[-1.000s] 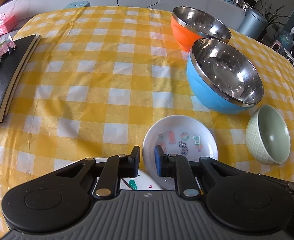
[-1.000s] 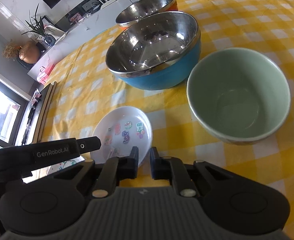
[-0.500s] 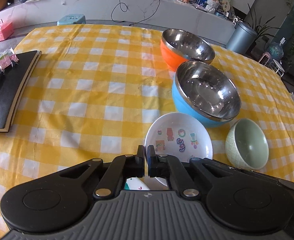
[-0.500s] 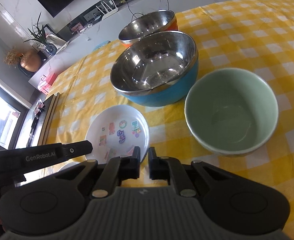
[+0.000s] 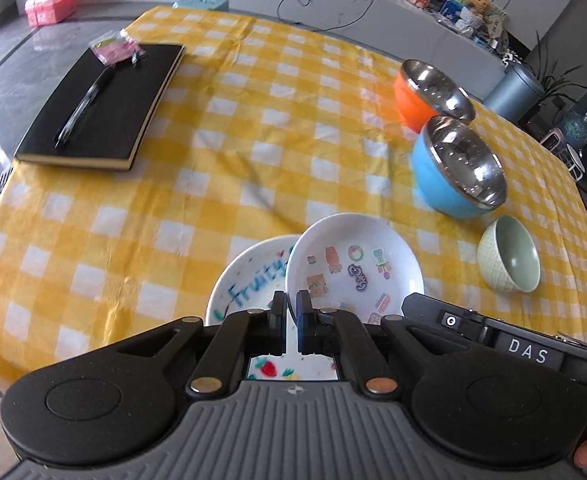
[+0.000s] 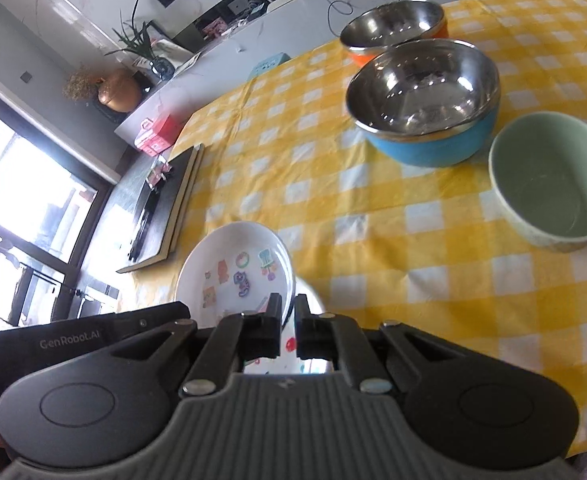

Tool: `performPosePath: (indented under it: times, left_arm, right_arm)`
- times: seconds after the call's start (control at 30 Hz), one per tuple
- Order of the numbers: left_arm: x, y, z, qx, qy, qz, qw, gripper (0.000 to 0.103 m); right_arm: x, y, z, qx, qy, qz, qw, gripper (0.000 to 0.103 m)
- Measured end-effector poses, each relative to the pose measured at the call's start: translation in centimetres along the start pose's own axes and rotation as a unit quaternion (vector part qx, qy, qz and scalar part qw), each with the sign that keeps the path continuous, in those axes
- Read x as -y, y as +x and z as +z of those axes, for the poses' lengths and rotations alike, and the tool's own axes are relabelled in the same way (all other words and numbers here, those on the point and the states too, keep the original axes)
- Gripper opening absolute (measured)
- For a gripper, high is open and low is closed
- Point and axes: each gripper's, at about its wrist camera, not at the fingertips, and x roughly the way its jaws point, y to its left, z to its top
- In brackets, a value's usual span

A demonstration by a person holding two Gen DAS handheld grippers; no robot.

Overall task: Organize plates and bowls
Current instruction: 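Lift the sticker plate with the left gripper and set it onto the Fruity plate, then open the left gripper and withdraw it from the stacked plates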

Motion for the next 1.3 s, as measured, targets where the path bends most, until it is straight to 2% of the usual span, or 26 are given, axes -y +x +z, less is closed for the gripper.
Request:
performPosePath:
  times: [0.07, 0.13, 0.33, 0.5, 0.8, 1.13, 1.3]
  left_arm:
    - [-1.2, 0.0, -0.2, -0.007, -0.034, -0.012, 0.9993, 0.004]
    - [-1.8, -0.3, -0.3, -0.003, -0.044, -0.019, 0.9988, 0.004]
    - [-0.4, 0.5, -0.4, -0.030, 0.004, 0.023, 0.9993, 0.004]
    - [-0.4, 1.2, -0.6, -0.049, 0.012, 0.042, 0.9978, 0.004]
    - [-1.2, 2.1, -0.3, -0.075, -0.004, 0.037, 0.9965, 0.004]
    - [-1.1, 2.7, -0.2, -0.093, -0.006, 0.050, 0.9944, 0.005]
    - [-1.2, 2.7, -0.2, -0.091, -0.010, 0.053, 0.9944, 0.008]
  right_arm:
    - [-0.7, 0.5, -0.7, -0.012, -0.009, -0.006, 1.000, 0.004]
    - [-1.1, 1.0, -1.2, -0.021, -0.017, -0.017, 0.999, 0.004]
    - [-0.9, 2.0, -1.6, -0.042, -0.009, -0.028, 0.999, 0.004]
    - [-0.8, 2.7, -1.8, -0.054, -0.007, -0.030, 0.998, 0.004]
    - [-0.8, 3.7, -1.9, -0.059, -0.007, -0.036, 0.998, 0.003]
    - [-1.2, 4.2, -2.2, -0.058, -0.019, -0.039, 0.997, 0.004]
    - [-1.3, 4.2, -2.3, -0.057, -0.023, -0.034, 0.998, 0.005]
